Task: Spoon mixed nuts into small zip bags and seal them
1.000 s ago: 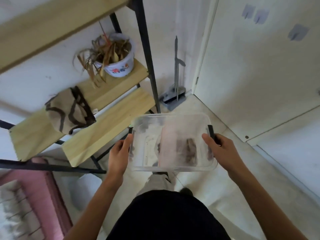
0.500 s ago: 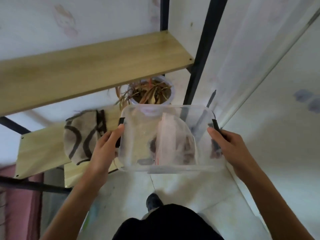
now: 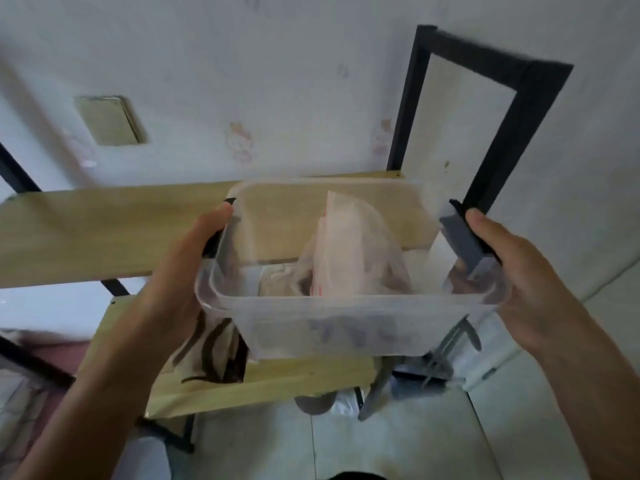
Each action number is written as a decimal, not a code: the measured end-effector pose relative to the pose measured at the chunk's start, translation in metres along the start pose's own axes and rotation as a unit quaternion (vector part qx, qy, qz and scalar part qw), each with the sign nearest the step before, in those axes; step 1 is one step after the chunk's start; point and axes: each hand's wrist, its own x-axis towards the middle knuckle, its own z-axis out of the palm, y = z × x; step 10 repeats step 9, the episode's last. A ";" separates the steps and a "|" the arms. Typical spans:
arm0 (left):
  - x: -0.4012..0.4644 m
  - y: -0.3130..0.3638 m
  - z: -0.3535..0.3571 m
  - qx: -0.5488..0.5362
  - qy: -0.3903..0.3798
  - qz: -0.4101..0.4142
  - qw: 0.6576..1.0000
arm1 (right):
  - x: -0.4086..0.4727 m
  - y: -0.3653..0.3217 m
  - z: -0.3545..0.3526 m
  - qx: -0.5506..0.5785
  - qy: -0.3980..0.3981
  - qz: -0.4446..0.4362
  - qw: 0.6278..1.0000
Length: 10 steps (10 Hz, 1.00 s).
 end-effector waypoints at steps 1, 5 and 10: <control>0.012 0.021 -0.008 -0.010 0.012 0.016 1.000 | 0.024 -0.026 0.005 0.031 -0.001 0.002 1.000; 0.095 0.060 -0.023 -0.012 0.125 -0.041 0.991 | 0.139 -0.067 0.048 -0.049 0.025 0.005 0.998; 0.141 0.029 -0.020 0.000 0.173 -0.100 0.980 | 0.181 -0.052 0.050 -0.122 0.072 0.015 0.990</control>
